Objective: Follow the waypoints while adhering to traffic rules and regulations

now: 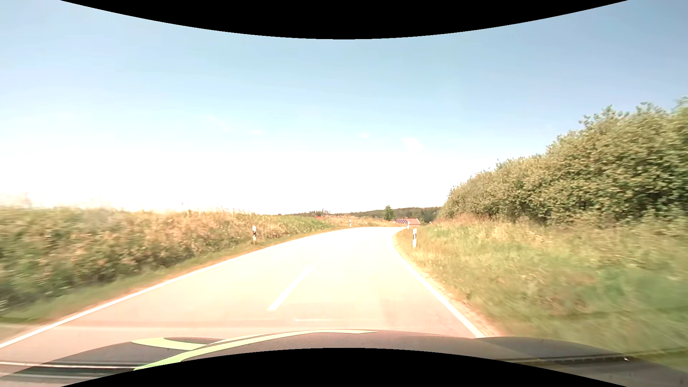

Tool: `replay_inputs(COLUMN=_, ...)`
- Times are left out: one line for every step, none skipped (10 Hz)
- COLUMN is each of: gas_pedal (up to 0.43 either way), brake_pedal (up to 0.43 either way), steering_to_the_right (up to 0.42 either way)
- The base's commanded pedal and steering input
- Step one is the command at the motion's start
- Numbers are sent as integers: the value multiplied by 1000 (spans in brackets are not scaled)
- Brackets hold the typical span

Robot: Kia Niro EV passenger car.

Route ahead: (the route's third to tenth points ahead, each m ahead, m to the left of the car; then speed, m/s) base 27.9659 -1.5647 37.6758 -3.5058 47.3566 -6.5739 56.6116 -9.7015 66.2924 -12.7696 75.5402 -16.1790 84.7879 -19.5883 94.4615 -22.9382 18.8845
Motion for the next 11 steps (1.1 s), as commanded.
replay_inputs(gas_pedal=0, brake_pedal=0, steering_to_the_right=36)
replay_inputs(gas_pedal=0, brake_pedal=0, steering_to_the_right=38)
replay_inputs(gas_pedal=0, brake_pedal=0, steering_to_the_right=39)
replay_inputs(gas_pedal=0, brake_pedal=0, steering_to_the_right=38)
replay_inputs(gas_pedal=0, brake_pedal=0, steering_to_the_right=39)
replay_inputs(gas_pedal=0, brake_pedal=0, steering_to_the_right=38)
replay_inputs(gas_pedal=0, brake_pedal=0, steering_to_the_right=38)
replay_inputs(gas_pedal=0, brake_pedal=0, steering_to_the_right=38)
replay_inputs(gas_pedal=0, brake_pedal=0, steering_to_the_right=38)
replay_inputs(gas_pedal=0, brake_pedal=0, steering_to_the_right=37)
replay_inputs(gas_pedal=0, brake_pedal=0, steering_to_the_right=35)
